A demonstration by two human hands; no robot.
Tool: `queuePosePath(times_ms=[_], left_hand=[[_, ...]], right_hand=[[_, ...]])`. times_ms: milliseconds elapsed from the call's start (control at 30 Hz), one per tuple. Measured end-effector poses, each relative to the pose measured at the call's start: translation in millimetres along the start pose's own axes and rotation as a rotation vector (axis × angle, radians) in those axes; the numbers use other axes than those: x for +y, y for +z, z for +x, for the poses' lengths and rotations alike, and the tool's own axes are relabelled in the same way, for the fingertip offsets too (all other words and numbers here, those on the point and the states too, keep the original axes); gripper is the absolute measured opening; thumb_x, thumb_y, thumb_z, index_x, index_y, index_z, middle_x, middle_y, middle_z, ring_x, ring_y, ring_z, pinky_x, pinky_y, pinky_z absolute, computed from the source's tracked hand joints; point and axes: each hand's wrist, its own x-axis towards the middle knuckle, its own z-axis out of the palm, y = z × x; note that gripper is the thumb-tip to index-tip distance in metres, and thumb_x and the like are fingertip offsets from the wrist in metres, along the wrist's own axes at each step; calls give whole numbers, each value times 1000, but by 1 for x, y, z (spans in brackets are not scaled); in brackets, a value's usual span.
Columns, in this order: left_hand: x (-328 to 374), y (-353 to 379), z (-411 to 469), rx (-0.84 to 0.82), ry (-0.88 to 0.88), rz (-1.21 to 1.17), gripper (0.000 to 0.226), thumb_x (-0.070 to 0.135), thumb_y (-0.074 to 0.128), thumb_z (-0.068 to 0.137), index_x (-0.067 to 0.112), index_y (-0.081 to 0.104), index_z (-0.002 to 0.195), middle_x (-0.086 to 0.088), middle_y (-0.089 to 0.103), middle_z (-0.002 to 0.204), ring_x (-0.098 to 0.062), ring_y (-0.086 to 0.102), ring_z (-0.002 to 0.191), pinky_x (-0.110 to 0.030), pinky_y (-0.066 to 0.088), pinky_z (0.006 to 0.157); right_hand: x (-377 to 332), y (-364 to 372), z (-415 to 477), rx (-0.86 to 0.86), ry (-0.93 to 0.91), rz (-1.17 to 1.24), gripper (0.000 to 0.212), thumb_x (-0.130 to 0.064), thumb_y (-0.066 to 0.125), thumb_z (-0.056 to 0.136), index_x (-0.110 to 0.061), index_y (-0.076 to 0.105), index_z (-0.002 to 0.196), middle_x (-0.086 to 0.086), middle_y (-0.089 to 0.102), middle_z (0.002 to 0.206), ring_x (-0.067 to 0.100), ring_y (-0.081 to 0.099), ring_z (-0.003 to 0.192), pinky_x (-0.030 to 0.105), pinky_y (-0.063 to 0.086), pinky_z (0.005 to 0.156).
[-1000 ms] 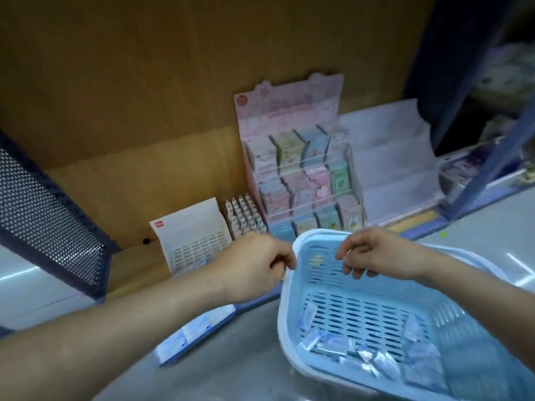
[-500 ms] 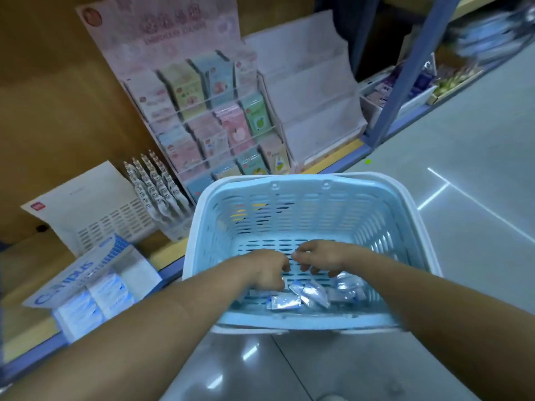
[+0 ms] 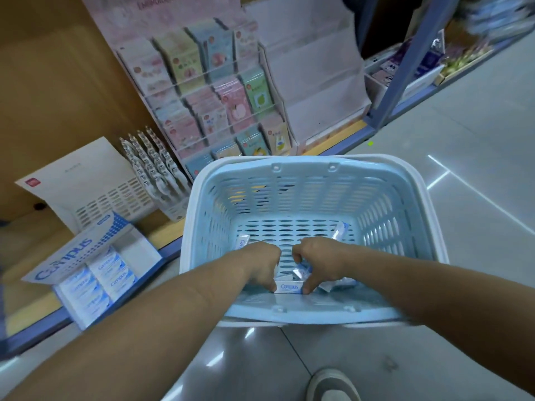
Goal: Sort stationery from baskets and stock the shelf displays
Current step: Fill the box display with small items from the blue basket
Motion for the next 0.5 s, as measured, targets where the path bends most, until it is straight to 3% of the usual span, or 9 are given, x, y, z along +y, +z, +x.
queuePosePath(times_ms=[100, 233, 400, 500], left_hand=[[0, 2, -3, -27, -3, -70, 53, 35, 79, 78, 16, 51, 119, -7, 58, 116, -23, 53, 94, -30, 42, 72], [-1, 4, -4, -68, 18, -152, 46, 43, 75, 80, 26, 60, 120, -2, 59, 116, -22, 57, 100, -32, 48, 84], [4, 8, -8, -72, 54, -192, 37, 39, 70, 85, 25, 64, 118, -1, 60, 111, -20, 55, 95, -28, 45, 81], [5, 9, -7, -42, 46, -181, 30, 34, 72, 85, 20, 64, 110, -5, 65, 108, -22, 56, 92, -28, 43, 73]], right_hand=[[-2, 2, -3, 1, -15, 43, 55, -38, 86, 66, -22, 41, 94, -2, 48, 93, 19, 47, 87, 31, 38, 69], [-3, 3, -9, -6, -9, 129, 51, -28, 86, 69, -21, 40, 90, -7, 49, 80, 19, 49, 79, 31, 40, 66], [-6, 4, -13, -80, 31, 176, 59, -35, 82, 75, -22, 57, 128, -2, 56, 104, 14, 53, 96, 25, 43, 83], [-5, 4, -15, -53, 26, 77, 53, -35, 78, 79, -18, 62, 127, 2, 64, 109, 19, 57, 97, 28, 45, 83]])
